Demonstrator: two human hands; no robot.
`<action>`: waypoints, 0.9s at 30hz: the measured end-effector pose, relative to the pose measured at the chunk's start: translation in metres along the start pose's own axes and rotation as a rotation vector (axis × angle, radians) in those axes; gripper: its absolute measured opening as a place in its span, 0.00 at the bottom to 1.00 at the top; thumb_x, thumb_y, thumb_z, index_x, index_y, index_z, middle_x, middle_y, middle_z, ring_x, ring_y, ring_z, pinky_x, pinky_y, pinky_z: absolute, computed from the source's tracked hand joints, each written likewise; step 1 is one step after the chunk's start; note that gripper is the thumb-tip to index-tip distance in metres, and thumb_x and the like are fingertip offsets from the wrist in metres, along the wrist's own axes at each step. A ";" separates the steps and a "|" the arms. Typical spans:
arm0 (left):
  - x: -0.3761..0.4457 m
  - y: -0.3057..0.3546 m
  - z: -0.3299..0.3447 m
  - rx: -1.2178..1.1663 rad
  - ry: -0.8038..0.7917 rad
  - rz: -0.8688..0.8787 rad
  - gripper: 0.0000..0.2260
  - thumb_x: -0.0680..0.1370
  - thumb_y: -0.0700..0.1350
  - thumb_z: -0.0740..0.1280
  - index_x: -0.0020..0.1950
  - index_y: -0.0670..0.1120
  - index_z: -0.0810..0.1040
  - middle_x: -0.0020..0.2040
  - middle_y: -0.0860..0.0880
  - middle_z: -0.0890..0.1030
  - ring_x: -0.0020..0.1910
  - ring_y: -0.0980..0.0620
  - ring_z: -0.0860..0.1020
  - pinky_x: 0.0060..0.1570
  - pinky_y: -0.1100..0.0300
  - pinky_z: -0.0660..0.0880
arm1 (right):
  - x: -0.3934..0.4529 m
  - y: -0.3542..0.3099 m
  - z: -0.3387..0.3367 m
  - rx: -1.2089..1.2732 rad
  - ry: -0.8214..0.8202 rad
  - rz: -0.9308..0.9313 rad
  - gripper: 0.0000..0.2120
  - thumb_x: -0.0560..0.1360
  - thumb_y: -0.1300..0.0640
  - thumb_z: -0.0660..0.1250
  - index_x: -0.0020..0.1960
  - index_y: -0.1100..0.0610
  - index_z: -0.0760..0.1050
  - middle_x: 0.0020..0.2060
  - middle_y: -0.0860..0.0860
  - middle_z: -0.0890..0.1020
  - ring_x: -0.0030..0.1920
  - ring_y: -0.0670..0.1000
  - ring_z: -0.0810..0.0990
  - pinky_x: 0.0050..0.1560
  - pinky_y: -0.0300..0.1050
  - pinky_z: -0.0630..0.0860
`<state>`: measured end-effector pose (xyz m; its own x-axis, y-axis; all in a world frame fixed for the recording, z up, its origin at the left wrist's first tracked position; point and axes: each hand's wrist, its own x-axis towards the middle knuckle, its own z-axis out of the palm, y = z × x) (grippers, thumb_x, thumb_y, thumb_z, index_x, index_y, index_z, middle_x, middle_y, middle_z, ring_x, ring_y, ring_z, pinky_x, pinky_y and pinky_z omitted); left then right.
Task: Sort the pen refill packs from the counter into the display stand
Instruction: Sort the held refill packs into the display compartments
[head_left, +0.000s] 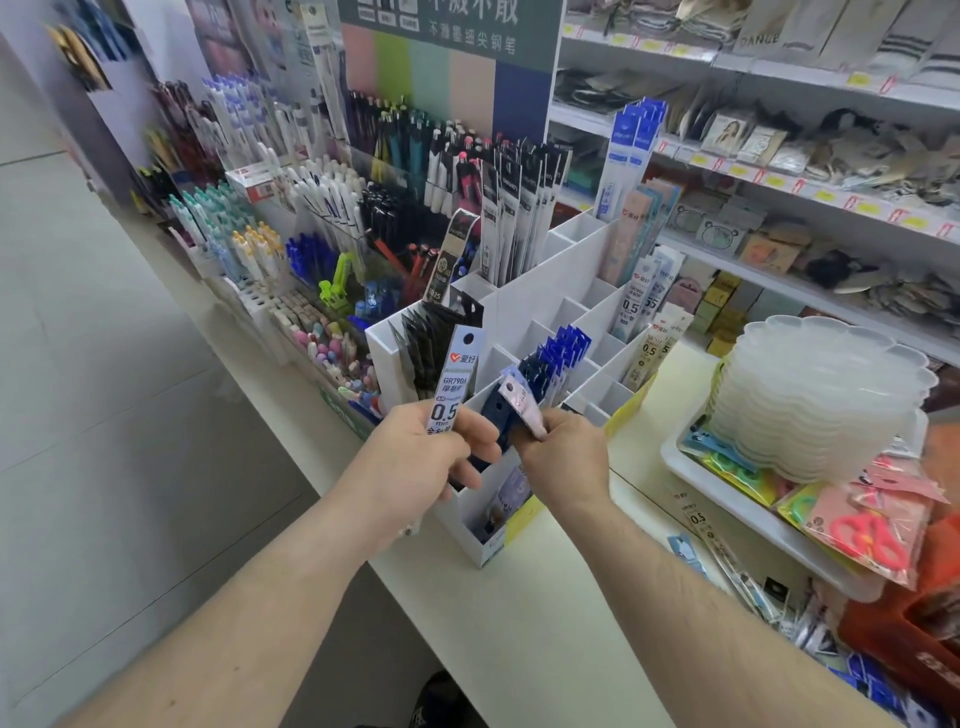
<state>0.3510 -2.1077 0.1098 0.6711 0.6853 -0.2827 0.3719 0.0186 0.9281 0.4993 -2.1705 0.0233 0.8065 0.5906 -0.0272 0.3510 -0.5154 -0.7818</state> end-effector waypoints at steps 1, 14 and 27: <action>0.000 0.000 0.002 -0.035 -0.023 -0.003 0.13 0.79 0.32 0.58 0.46 0.44 0.81 0.38 0.50 0.84 0.33 0.52 0.77 0.29 0.63 0.70 | 0.000 -0.001 -0.003 0.015 -0.023 0.014 0.13 0.75 0.51 0.71 0.34 0.55 0.76 0.28 0.50 0.77 0.32 0.53 0.75 0.32 0.46 0.70; 0.006 0.014 0.031 -0.233 -0.249 0.018 0.04 0.73 0.36 0.61 0.45 0.43 0.71 0.35 0.46 0.72 0.29 0.52 0.72 0.29 0.58 0.67 | -0.027 -0.011 -0.075 0.951 -0.295 0.393 0.11 0.77 0.64 0.57 0.46 0.62 0.79 0.27 0.53 0.70 0.23 0.49 0.63 0.25 0.38 0.58; 0.015 0.017 0.063 -0.366 -0.320 0.059 0.09 0.83 0.41 0.60 0.52 0.46 0.80 0.39 0.49 0.85 0.34 0.53 0.82 0.31 0.61 0.77 | -0.043 -0.018 -0.095 1.011 -0.298 0.183 0.23 0.74 0.41 0.58 0.58 0.55 0.80 0.54 0.52 0.86 0.56 0.54 0.84 0.59 0.53 0.78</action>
<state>0.4079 -2.1435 0.1065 0.8691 0.4356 -0.2344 0.1162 0.2807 0.9527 0.5035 -2.2454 0.0973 0.6102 0.7549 -0.2403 -0.4310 0.0618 -0.9002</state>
